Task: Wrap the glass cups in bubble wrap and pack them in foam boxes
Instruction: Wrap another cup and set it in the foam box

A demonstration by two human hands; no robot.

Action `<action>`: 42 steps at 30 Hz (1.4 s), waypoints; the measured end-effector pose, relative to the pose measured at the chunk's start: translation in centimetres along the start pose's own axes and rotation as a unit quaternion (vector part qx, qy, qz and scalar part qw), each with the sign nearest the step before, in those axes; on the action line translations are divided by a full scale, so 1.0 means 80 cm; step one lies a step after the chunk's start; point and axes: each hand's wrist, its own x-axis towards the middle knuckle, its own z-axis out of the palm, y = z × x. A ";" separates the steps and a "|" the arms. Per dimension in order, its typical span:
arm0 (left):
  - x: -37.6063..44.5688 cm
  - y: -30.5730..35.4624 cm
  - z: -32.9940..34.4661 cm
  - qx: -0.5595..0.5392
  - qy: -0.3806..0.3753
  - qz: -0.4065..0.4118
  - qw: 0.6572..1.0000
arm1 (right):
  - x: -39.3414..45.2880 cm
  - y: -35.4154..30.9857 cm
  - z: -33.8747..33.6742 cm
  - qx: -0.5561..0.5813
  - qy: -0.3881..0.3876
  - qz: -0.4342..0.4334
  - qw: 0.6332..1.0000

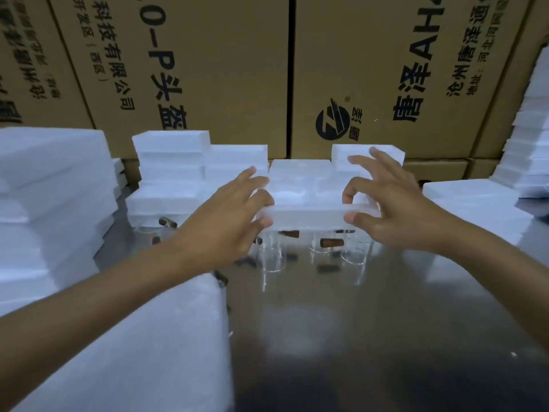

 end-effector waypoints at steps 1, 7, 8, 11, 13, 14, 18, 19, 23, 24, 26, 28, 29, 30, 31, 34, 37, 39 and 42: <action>-0.028 0.012 -0.004 -0.011 -0.020 0.002 1.000 | -0.026 -0.012 0.002 0.005 -0.021 -0.007 1.000; -0.144 0.061 0.007 -0.050 -0.131 0.004 0.990 | -0.141 -0.047 0.054 0.016 -0.143 0.040 0.989; -0.151 0.066 0.009 -0.049 -0.140 0.001 0.989 | -0.152 -0.050 0.062 0.024 -0.155 0.049 0.986; -0.162 0.075 0.013 -0.049 -0.185 -0.022 0.981 | -0.168 -0.056 0.072 0.033 -0.166 0.065 0.983; -0.165 0.077 0.010 -0.085 -0.212 -0.033 0.973 | -0.165 -0.060 0.067 0.014 -0.172 0.066 0.983; -0.166 0.077 0.006 -0.120 -0.212 -0.038 0.969 | -0.160 -0.063 0.061 0.009 -0.174 0.068 0.982; -0.154 0.049 -0.023 -0.251 -0.162 -0.134 0.945 | -0.125 -0.085 0.046 0.078 -0.137 0.068 0.985; -0.150 0.034 -0.030 -0.251 -0.149 -0.172 0.941 | -0.111 -0.094 0.046 0.114 -0.127 0.073 0.983; -0.151 -0.011 -0.032 -0.173 -0.182 -0.337 0.907 | -0.044 -0.141 0.078 0.256 -0.147 0.145 0.944; -0.155 -0.012 -0.025 -0.181 -0.186 -0.366 0.894 | -0.027 -0.154 0.090 0.284 -0.152 0.168 0.932; -0.167 -0.004 -0.011 -0.218 -0.159 -0.404 0.874 | 0.005 -0.177 0.118 0.309 -0.166 0.203 0.914; -0.177 0.003 0.000 -0.208 -0.128 -0.415 0.877 | 0.031 -0.197 0.148 0.307 -0.198 0.233 0.901; -0.180 0.005 0.003 -0.189 -0.121 -0.414 0.882 | 0.041 -0.204 0.162 0.312 -0.216 0.251 0.890; -0.182 0.005 0.004 -0.177 -0.118 -0.410 0.887 | 0.049 -0.210 0.174 0.324 -0.232 0.270 0.877; -0.183 0.005 0.004 -0.176 -0.117 -0.406 0.889 | 0.055 -0.215 0.184 0.331 -0.240 0.286 0.867; -0.186 0.000 0.002 -0.181 -0.134 -0.386 0.895 | 0.068 -0.217 0.200 0.293 -0.247 0.294 0.876; -0.189 -0.003 -0.002 -0.194 -0.141 -0.361 0.901 | 0.069 -0.208 0.198 0.273 -0.230 0.270 0.894; -0.190 -0.004 -0.006 -0.213 -0.133 -0.351 0.902 | 0.065 -0.200 0.187 0.199 -0.209 0.221 0.932; -0.192 -0.004 -0.013 -0.255 -0.106 -0.340 0.899 | 0.052 -0.188 0.163 0.211 -0.158 0.203 0.943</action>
